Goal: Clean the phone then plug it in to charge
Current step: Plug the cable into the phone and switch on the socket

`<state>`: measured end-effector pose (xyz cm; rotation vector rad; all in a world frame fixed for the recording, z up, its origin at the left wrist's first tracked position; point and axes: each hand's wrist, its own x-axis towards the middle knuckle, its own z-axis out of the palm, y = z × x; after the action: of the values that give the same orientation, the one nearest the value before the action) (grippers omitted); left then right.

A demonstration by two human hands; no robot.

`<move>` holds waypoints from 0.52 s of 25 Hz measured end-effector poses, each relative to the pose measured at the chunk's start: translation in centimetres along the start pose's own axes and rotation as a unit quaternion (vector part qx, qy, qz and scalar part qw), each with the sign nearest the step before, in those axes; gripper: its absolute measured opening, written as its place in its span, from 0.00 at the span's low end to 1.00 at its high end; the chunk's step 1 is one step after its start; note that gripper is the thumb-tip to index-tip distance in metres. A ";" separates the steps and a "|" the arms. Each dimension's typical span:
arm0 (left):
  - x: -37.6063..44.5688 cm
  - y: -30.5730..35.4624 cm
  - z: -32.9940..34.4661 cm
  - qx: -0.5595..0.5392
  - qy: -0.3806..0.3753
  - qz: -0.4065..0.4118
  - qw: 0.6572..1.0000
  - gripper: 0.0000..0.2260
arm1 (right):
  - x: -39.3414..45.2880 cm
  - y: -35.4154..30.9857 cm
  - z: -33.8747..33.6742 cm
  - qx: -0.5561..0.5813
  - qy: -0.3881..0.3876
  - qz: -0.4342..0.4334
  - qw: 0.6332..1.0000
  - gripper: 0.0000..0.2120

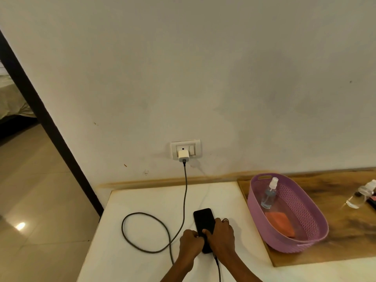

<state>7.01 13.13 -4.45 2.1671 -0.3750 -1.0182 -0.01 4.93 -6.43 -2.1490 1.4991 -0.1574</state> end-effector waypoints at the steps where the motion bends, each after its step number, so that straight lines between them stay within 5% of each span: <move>1: -0.1 0.1 0.0 0.008 0.000 -0.001 1.000 0.04 | 0.0 0.0 0.0 -0.003 0.001 0.000 1.000 0.28; 5: -0.4 0.3 0.0 0.020 -0.004 0.013 1.000 0.18 | 0.2 0.1 -0.2 -0.028 -0.005 -0.003 1.000 0.29; 10: -0.8 0.2 -0.6 0.009 -0.022 0.009 1.000 0.11 | 1.0 0.6 -0.8 -0.055 -0.030 -0.021 0.998 0.33; 13: -0.9 -0.3 -1.1 0.007 -0.030 0.020 0.999 0.22 | 2.6 0.2 -2.8 -0.008 -0.004 -0.052 0.999 0.29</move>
<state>7.23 14.34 -3.71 2.1363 -0.4526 -1.0642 -0.18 1.55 -4.61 -2.2377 1.3888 -0.1733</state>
